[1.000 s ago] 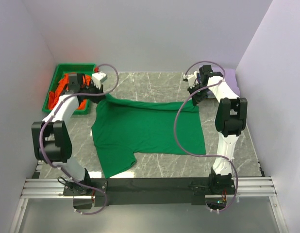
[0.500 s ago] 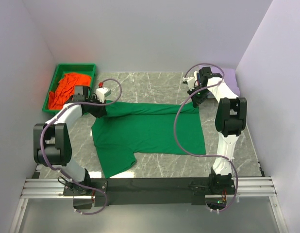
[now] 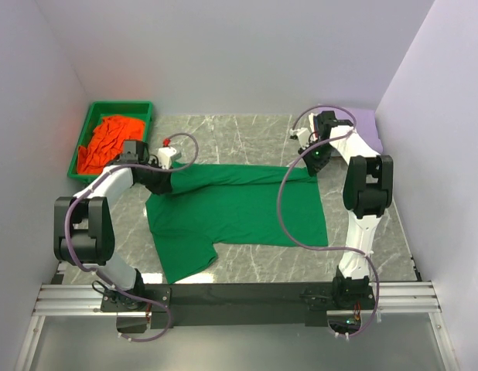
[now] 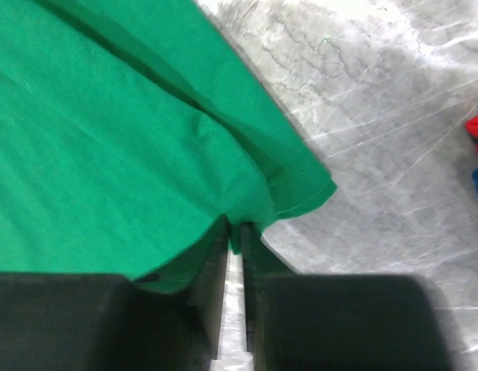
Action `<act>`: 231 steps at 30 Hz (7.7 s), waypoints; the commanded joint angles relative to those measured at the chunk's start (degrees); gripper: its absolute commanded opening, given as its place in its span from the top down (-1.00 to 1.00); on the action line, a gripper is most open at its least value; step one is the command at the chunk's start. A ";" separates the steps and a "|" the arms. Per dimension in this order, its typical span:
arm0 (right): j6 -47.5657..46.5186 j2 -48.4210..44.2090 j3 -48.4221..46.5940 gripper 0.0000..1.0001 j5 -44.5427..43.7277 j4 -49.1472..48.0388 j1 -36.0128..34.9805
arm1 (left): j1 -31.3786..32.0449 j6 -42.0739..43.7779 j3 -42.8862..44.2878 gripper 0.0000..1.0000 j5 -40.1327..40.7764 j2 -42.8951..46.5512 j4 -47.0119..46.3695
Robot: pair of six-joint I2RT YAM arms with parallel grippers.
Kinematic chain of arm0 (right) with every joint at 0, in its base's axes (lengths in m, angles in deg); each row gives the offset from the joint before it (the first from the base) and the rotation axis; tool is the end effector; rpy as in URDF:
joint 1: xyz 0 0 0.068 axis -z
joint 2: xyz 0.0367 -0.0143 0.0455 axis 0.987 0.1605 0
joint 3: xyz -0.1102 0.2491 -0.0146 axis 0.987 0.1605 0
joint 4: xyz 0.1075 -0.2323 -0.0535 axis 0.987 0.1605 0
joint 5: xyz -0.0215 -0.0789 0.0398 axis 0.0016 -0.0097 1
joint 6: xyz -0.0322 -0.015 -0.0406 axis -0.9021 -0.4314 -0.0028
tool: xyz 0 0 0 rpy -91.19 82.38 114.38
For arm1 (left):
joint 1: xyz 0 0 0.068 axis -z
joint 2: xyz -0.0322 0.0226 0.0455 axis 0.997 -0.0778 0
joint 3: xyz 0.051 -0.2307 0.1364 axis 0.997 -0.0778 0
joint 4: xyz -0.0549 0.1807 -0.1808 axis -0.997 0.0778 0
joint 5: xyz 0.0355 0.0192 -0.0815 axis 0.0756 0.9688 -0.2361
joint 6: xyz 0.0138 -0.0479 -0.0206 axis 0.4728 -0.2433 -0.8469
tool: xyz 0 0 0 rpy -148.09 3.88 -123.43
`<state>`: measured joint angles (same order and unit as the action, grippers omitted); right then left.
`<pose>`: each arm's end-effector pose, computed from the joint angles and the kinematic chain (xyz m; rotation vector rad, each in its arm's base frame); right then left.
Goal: Fold and stack the t-shirts
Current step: Fold the tshirt
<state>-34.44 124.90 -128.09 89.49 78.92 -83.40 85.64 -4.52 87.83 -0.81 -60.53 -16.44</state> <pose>0.4327 0.0297 0.1931 -1.1014 2.5904 0.2561 0.3193 -0.0185 0.2067 0.7963 2.3432 -0.4776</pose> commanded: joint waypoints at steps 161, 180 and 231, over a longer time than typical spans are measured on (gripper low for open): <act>-3.04 10.28 -17.63 0.31 -2.89 20.27 -0.35 | 9.48 -0.49 21.48 -0.18 -12.89 -16.82 18.83; -3.84 11.16 -12.27 0.39 -4.03 19.04 -0.36 | 9.48 -0.84 21.75 -0.19 -11.48 -17.00 18.66; -0.86 3.50 -14.98 0.33 2.72 25.89 -0.88 | 24.51 -11.14 29.84 0.14 -10.70 -28.08 11.09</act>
<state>-40.01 126.17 -138.56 87.13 99.73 -84.21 110.10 -18.69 119.02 -12.44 -93.27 -8.55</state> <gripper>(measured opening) 0.329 0.427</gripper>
